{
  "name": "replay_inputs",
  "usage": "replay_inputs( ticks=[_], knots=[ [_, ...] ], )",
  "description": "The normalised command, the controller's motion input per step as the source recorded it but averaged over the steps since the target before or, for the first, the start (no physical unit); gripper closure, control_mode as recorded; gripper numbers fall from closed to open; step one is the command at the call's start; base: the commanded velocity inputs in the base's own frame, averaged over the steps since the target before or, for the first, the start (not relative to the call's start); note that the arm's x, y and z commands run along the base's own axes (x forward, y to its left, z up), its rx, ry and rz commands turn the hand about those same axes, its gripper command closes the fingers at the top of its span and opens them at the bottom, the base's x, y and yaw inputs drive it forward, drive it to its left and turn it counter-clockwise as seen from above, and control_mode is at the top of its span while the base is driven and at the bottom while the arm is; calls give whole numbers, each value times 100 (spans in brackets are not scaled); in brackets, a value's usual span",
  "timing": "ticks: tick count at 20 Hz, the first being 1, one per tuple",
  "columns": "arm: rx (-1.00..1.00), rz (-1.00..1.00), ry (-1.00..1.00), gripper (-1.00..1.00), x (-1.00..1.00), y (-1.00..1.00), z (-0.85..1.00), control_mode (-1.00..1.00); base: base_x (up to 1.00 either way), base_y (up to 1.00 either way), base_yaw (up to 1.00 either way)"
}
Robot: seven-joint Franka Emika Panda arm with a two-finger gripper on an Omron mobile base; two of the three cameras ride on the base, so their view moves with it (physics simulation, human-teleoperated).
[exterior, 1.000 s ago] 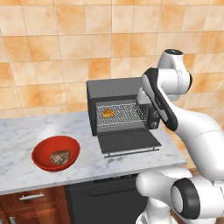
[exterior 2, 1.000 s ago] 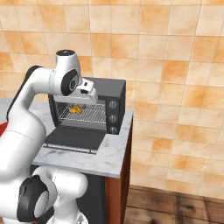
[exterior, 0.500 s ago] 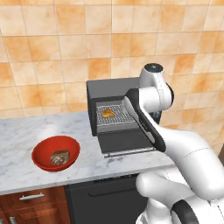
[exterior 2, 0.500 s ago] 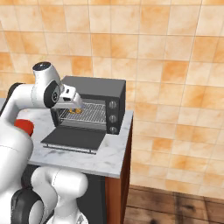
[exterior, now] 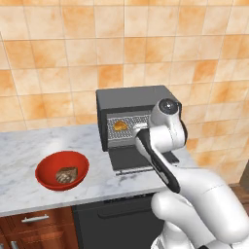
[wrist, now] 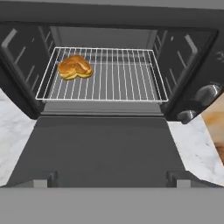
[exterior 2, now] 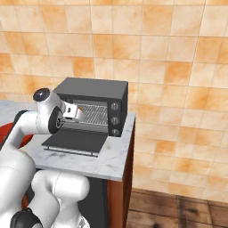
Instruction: Pick up the heated bread from the toaster oven and place it in the bowl. Then move the bread bowl to the dining counter.
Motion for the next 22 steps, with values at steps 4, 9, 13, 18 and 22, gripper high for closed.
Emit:
replay_inputs(
  ticks=[4,9,13,18,22],
  knots=[
    [2,0,-9,-100,53,4,-14,-100,0,0,0],
    [6,0,-4,-100,52,1,-25,-100,0,0,0],
    [1,0,0,-100,48,0,-20,-100,0,0,0],
    [0,0,0,-100,50,0,-7,-100,0,0,0],
    [0,0,0,-100,51,0,-13,-100,0,0,0]
  ],
)
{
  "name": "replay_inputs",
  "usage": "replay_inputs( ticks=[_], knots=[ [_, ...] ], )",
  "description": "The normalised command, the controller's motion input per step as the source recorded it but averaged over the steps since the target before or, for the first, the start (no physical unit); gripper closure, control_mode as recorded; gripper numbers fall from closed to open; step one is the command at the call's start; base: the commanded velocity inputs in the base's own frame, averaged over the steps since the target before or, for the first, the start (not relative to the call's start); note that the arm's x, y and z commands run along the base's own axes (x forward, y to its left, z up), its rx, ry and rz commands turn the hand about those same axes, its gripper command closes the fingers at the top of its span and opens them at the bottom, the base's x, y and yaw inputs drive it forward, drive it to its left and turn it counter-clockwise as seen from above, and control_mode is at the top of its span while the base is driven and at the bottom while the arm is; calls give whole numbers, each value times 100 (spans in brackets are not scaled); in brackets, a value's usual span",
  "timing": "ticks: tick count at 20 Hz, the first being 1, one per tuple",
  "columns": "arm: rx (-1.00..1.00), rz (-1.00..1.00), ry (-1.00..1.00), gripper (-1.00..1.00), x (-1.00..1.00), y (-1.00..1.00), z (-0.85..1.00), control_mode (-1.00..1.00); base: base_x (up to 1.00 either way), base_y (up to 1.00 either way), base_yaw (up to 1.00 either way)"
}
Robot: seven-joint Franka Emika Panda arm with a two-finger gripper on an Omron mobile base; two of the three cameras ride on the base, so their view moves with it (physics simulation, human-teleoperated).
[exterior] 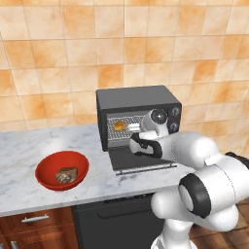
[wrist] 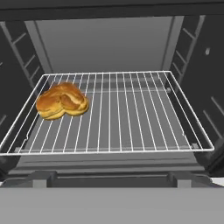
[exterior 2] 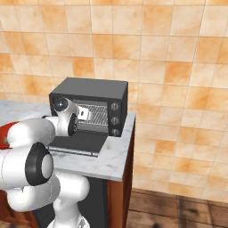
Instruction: Pick up the heated bread from the toaster oven and place it in the bowl. Then move the bread bowl to the dining counter.
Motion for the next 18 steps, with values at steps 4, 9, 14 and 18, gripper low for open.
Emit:
replay_inputs(
  ticks=[4,9,14,18],
  knots=[
    [0,0,0,-100,47,0,-27,-100,0,0,0],
    [0,0,5,-100,35,0,-34,-100,0,0,0],
    [-1,0,21,-100,15,0,-39,-100,0,0,0],
    [-1,0,21,-100,2,0,-40,-100,0,0,0]
  ],
)
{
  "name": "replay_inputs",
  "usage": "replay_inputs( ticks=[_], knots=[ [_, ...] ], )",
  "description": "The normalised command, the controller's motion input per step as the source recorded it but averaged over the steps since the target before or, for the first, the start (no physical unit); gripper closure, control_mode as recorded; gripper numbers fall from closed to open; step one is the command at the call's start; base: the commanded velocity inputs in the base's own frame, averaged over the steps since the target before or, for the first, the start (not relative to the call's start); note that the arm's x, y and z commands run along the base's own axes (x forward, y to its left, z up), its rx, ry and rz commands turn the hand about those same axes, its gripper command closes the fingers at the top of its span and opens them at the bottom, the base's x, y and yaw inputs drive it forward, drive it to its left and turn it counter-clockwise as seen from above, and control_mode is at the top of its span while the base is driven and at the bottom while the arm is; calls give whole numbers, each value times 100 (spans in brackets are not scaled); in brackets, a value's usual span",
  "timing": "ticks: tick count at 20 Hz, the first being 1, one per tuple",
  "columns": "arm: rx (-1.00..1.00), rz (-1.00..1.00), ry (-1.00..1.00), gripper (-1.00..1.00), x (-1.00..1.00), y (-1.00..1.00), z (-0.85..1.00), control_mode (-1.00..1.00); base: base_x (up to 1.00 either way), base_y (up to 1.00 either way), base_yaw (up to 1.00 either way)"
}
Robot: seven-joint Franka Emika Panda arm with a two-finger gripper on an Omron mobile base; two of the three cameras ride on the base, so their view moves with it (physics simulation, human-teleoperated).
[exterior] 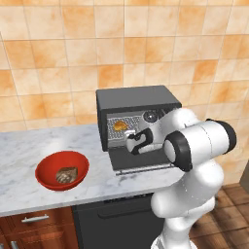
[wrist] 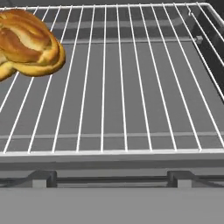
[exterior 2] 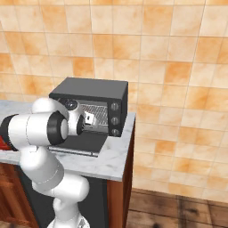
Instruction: Pick up the heated bread from the toaster oven and place it in the bowl. Then move the bread bowl to the dining counter.
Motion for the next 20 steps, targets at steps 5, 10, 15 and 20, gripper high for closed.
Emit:
replay_inputs(
  ticks=[5,10,15,20],
  knots=[
    [-3,0,-8,-100,-9,0,-4,-100,0,0,0],
    [-2,0,-40,-100,-12,0,28,-100,0,0,0],
    [0,0,-7,-100,35,0,2,-100,0,0,0],
    [0,0,0,-100,40,0,-11,-100,0,0,0]
  ],
)
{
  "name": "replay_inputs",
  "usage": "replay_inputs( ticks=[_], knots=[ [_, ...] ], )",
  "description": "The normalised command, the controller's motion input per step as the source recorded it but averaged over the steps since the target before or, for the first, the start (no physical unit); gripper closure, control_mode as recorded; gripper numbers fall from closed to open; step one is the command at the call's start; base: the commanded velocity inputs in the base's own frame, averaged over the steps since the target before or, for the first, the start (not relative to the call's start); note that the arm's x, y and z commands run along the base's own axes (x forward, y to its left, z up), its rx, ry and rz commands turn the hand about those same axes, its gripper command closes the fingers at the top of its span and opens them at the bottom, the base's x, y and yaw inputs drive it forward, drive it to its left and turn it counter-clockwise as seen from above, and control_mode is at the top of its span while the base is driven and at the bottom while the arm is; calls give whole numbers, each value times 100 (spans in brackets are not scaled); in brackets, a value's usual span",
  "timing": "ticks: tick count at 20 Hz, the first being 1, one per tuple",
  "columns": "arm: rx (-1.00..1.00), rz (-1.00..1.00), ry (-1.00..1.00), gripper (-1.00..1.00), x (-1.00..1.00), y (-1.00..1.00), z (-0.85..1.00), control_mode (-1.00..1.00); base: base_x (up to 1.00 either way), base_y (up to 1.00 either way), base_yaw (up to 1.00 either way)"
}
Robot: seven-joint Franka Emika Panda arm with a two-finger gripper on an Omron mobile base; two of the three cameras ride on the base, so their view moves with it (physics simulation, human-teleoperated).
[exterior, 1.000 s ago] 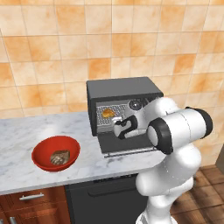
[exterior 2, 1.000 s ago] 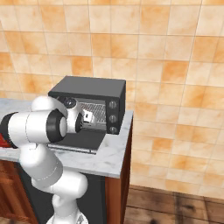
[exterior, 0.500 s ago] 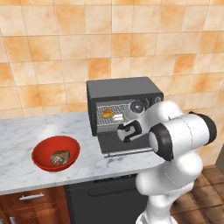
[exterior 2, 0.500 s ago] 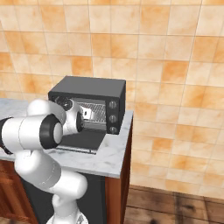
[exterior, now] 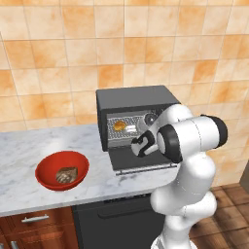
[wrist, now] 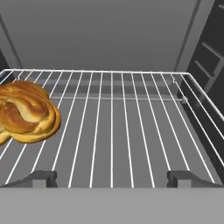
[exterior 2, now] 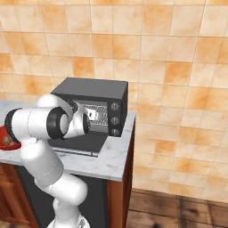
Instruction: Pick up the heated bread from the toaster oven and place it in the bowl. Then move the bread bowl to the dining counter.
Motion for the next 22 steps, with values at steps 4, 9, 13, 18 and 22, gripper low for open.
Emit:
replay_inputs(
  ticks=[4,9,13,18,22],
  knots=[
    [0,0,10,-100,24,0,-29,-100,0,0,0],
    [-1,0,32,-100,22,0,-23,-100,0,0,0],
    [-1,0,35,-100,-6,0,-35,-100,0,0,0],
    [0,-7,43,-100,-88,0,-15,-100,0,0,0],
    [0,-6,56,-100,-100,0,0,-100,0,0,0]
  ],
)
